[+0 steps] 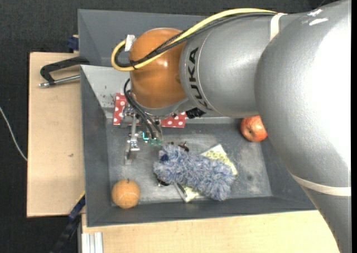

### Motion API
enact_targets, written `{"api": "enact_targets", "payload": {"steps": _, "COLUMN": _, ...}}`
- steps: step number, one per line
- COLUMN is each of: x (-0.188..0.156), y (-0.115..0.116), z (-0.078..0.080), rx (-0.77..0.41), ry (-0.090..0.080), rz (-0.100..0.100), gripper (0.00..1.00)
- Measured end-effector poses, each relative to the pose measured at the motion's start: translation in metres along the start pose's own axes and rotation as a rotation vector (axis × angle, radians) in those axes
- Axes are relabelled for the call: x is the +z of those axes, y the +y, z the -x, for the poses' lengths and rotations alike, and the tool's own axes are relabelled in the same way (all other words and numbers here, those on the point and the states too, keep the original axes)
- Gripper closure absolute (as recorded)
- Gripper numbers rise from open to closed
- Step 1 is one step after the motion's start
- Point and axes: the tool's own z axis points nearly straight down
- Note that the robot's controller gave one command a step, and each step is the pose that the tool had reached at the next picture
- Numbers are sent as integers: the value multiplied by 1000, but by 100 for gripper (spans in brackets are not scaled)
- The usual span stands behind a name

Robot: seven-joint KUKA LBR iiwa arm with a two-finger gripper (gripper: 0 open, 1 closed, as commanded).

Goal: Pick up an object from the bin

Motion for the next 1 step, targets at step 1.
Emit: {"api": "enact_targets", "payload": {"steps": 1, "x": 0, "y": -1, "z": 1, "rx": 1, "ry": -1, "rz": 0, "gripper": 0}}
